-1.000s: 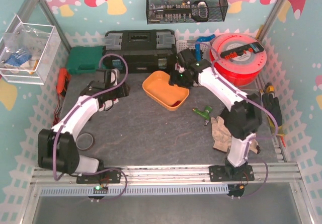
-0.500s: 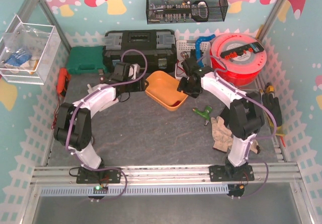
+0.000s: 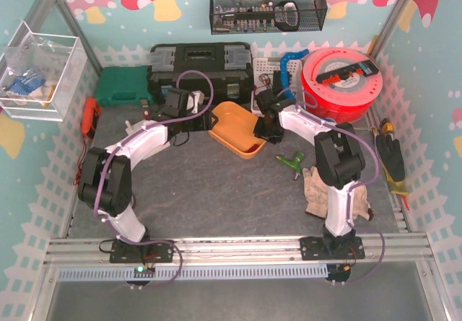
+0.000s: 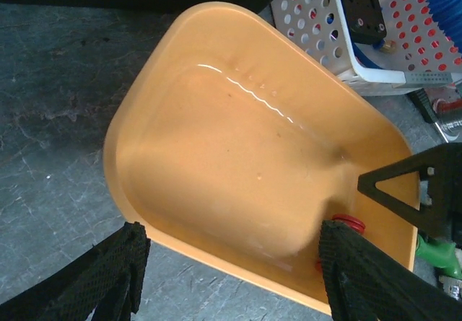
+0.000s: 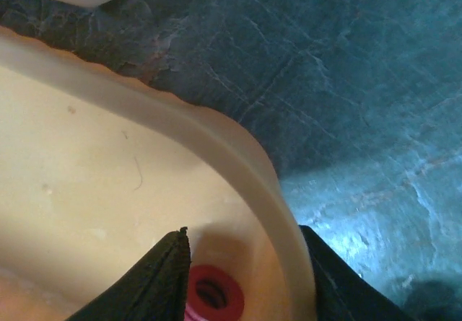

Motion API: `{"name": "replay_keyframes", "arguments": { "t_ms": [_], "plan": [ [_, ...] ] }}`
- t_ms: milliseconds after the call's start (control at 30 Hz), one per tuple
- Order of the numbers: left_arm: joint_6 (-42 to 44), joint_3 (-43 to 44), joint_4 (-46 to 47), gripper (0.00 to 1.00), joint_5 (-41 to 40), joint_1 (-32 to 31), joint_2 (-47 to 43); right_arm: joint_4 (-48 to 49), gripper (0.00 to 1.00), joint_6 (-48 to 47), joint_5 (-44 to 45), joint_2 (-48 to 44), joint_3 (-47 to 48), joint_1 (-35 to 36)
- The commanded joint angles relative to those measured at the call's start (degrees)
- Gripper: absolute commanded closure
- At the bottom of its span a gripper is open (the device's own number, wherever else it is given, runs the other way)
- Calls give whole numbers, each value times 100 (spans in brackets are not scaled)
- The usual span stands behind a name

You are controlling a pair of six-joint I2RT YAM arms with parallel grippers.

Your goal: Install the large spring

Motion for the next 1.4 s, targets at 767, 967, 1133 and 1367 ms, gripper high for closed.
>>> {"name": "replay_keyframes", "arguments": {
  "t_ms": [767,967,1133,1367],
  "plan": [
    [-642,-206,-658,32,-190,171,-953,-1804,50,-1876,325,1110,3079,15],
    [-719,-503,-790,31,-209,291,-1531,-2165,49,-640,-149,772,2903,215],
    [-626,-815,-898,31,-400,308,-1916,-2322,49,-235,113,1068,3182,644],
    [-491,-877,-1015,30,-599,176,-2235,-2381,49,214,249,1318,3122,879]
  ]
}}
